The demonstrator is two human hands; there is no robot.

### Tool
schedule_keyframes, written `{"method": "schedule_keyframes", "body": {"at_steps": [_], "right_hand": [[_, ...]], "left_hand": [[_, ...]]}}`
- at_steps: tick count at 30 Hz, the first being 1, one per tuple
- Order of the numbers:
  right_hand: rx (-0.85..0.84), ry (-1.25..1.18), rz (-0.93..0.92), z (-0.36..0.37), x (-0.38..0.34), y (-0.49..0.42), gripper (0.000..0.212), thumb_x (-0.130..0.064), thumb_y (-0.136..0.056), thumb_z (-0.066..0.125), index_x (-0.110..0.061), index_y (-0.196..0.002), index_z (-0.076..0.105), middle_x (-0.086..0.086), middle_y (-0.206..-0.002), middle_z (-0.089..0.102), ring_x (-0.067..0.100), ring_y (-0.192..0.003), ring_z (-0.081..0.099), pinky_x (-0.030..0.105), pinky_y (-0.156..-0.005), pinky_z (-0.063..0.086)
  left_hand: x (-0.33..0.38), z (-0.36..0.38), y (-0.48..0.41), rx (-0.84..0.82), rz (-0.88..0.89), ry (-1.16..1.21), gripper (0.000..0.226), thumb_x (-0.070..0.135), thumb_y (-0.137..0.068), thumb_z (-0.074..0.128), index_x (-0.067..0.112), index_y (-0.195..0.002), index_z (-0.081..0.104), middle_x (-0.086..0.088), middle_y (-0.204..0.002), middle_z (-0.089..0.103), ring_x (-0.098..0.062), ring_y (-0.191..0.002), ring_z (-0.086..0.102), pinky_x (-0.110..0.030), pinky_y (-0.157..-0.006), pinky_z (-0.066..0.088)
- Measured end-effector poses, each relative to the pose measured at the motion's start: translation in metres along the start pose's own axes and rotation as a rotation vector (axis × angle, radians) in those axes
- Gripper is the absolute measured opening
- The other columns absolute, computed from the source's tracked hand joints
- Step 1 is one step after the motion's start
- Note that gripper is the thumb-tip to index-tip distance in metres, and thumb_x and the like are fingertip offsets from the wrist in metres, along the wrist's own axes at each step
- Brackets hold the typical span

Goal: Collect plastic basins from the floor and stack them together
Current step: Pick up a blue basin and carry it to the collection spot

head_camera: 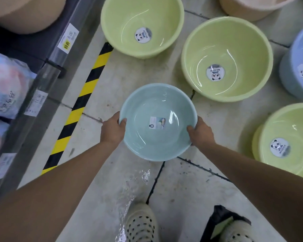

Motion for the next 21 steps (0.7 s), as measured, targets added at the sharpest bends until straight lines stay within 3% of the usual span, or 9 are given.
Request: {"method": "schedule_keyframes", "body": {"at_steps": [2,4,6,9,11,13,15,18,21], "right_hand": [[-0.025,-0.091,0.034,0.004,0.005,0.000,0.047,-0.020,-0.093,0.044,-0.021,-0.139,0.038,0.008,-0.101,0.059,0.033,-0.075,0.065,0.032,-0.047,0.056],[-0.035,-0.116,0.049,0.004,0.005,0.000,0.046,-0.018,-0.092,0.043,-0.020,-0.138,0.038,0.009,-0.100,0.059,0.034,-0.077,0.065,0.030,-0.044,0.052],[-0.013,-0.154,0.066,-0.005,0.005,0.006,0.046,-0.014,-0.090,0.042,-0.019,-0.136,0.039,0.009,-0.100,0.058,0.032,-0.080,0.062,0.030,-0.047,0.050],[0.045,-0.315,0.049,-0.031,0.013,0.031,0.042,-0.011,-0.089,0.041,-0.019,-0.131,0.043,0.003,-0.093,0.059,0.027,-0.079,0.060,0.041,-0.059,0.057],[0.098,-0.389,0.044,-0.054,0.022,0.056,0.040,-0.012,-0.090,0.041,-0.022,-0.129,0.044,-0.007,-0.086,0.056,0.026,-0.083,0.058,0.040,-0.067,0.055],[0.161,-0.463,0.053,-0.084,0.036,0.080,0.042,-0.011,-0.090,0.043,-0.025,-0.129,0.045,-0.008,-0.087,0.057,0.026,-0.088,0.058,0.034,-0.070,0.051],[0.213,-0.507,0.074,-0.120,0.054,0.103,0.043,-0.009,-0.090,0.044,-0.024,-0.130,0.046,-0.003,-0.094,0.059,0.026,-0.090,0.058,0.031,-0.069,0.048],[0.263,-0.540,0.150,-0.180,0.092,0.142,0.042,-0.010,-0.090,0.045,-0.022,-0.130,0.047,0.002,-0.097,0.061,0.032,-0.095,0.059,0.042,-0.080,0.052],[0.314,-0.601,0.211,-0.237,0.137,0.192,0.042,-0.010,-0.090,0.046,-0.025,-0.129,0.047,-0.003,-0.093,0.061,0.030,-0.094,0.060,0.044,-0.080,0.053]], "left_hand": [[0.003,0.004,-0.003,0.001,-0.026,0.017,0.030,0.023,-0.098,0.050,0.015,-0.127,0.057,-0.013,-0.106,0.069,-0.035,-0.098,0.062,-0.032,-0.074,0.042],[0.007,0.002,-0.002,-0.030,-0.062,0.011,0.030,0.023,-0.097,0.052,0.009,-0.124,0.054,-0.014,-0.108,0.066,-0.035,-0.100,0.061,-0.032,-0.074,0.041],[0.015,-0.004,0.004,-0.032,-0.051,0.053,0.025,0.020,-0.094,0.057,0.006,-0.115,0.057,-0.007,-0.098,0.064,-0.031,-0.094,0.062,-0.029,-0.071,0.042],[0.044,-0.015,0.025,0.029,-0.009,0.206,0.015,0.017,-0.090,0.061,0.013,-0.103,0.057,0.004,-0.089,0.060,-0.017,-0.079,0.062,-0.023,-0.061,0.044],[0.074,-0.020,0.045,0.051,0.025,0.276,0.015,0.015,-0.090,0.059,0.018,-0.105,0.056,0.008,-0.089,0.059,-0.005,-0.076,0.058,-0.022,-0.064,0.044],[0.111,-0.022,0.068,0.016,0.078,0.328,0.024,0.013,-0.091,0.056,0.026,-0.111,0.059,0.011,-0.092,0.060,-0.006,-0.080,0.060,-0.025,-0.069,0.048],[0.149,-0.021,0.093,-0.053,0.134,0.345,0.032,0.013,-0.091,0.054,0.034,-0.113,0.062,0.006,-0.100,0.062,-0.014,-0.087,0.063,-0.030,-0.076,0.053],[0.208,-0.011,0.137,-0.134,0.199,0.270,0.032,0.016,-0.091,0.056,0.031,-0.118,0.066,-0.002,-0.104,0.060,-0.019,-0.091,0.063,-0.033,-0.082,0.053],[0.265,0.009,0.190,-0.199,0.268,0.179,0.027,0.016,-0.092,0.057,0.023,-0.116,0.067,-0.006,-0.101,0.059,-0.005,-0.081,0.058,-0.016,-0.073,0.047]]}}
Point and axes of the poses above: each hand's wrist, its own y-axis away from the middle knuckle, its own z-axis out of the palm, x = y × z, the point moved 1 cm from there along -y, towards the middle knuckle
